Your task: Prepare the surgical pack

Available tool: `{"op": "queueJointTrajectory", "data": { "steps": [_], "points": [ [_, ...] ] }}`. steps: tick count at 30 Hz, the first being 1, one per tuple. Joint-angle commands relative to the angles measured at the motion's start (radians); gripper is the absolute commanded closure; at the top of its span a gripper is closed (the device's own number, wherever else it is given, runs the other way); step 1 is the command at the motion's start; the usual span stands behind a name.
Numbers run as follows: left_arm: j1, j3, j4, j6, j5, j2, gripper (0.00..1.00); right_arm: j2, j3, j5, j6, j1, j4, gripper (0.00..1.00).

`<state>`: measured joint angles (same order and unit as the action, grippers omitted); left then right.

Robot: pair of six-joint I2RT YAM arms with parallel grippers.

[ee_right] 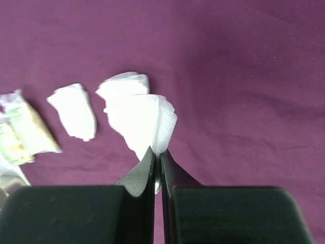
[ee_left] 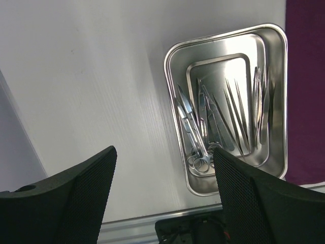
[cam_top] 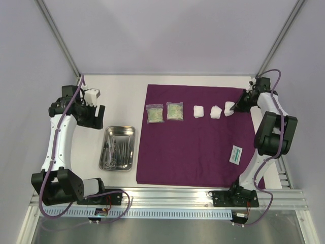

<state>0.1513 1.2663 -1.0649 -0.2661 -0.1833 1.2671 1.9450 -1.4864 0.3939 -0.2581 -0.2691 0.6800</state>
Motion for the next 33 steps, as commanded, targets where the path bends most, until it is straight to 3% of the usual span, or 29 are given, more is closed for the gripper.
{"op": "queueJointTrajectory", "data": {
  "steps": [1, 6, 11, 22, 33],
  "points": [
    [0.001, 0.053, -0.024, 0.03, -0.042, 0.014, 0.15, -0.086, 0.024, 0.055, -0.032, 0.011, -0.043, 1.0],
    [-0.035, 0.067, -0.029, 0.047, -0.032, 0.026, 0.15, -0.093, 0.078, 0.178, -0.131, 0.044, -0.174, 1.0],
    [-0.114, 0.076, -0.052, 0.041, 0.025, 0.032, 0.15, 0.015, 0.09, 0.255, -0.243, 0.09, -0.312, 0.99],
    [-0.145, 0.058, -0.069, 0.039, 0.057, 0.017, 0.15, 0.009, 0.238, 0.158, -0.362, 0.091, -0.511, 0.99],
    [-0.145, 0.038, -0.055, 0.036, 0.077, 0.008, 0.15, -0.008, 0.282, 0.123, -0.382, 0.084, -0.546, 0.99]
  ]
}}
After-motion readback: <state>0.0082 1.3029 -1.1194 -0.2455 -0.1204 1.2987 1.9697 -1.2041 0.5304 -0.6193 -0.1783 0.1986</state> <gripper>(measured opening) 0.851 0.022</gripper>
